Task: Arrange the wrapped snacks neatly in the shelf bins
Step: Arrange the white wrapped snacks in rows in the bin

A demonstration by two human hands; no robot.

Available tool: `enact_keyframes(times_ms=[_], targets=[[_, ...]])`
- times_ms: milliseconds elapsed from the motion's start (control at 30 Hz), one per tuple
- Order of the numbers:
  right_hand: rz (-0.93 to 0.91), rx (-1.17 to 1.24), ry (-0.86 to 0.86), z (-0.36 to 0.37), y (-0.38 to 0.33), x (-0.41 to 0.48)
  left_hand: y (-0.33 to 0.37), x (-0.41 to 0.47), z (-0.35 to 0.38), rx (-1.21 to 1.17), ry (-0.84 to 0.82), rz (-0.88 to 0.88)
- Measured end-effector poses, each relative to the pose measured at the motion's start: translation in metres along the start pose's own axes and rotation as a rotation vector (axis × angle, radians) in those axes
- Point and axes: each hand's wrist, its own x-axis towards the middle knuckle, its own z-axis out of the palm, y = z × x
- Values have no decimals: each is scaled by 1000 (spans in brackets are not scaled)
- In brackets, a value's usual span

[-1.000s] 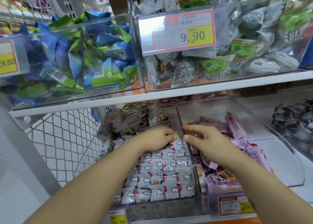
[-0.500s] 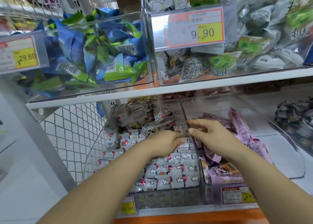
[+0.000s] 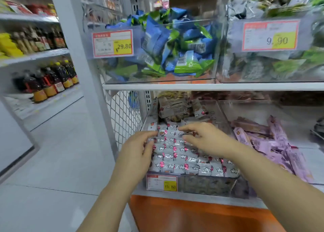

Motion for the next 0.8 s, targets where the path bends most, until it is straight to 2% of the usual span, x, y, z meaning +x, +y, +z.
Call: enact_keyframes(times_ms=[67, 133, 300, 433, 600, 800], targets=[[-3, -117, -126, 12, -8, 16, -10, -4, 0, -8, 35, -16], [21, -195, -160, 22, -9, 30, -19, -4, 2, -25, 41, -63], [49, -428, -273, 29, -1, 43, -33, 3, 3, -80, -97, -95], [61, -477, -283, 32, 1, 33, -43, 9, -2, -143, -145, -99], [139, -331, -293, 16, -22, 38, -44, 11, -7, -212, -163, -130], [77, -122, -115, 31, -38, 77, -44, 14, -6, -323, -140, -233]])
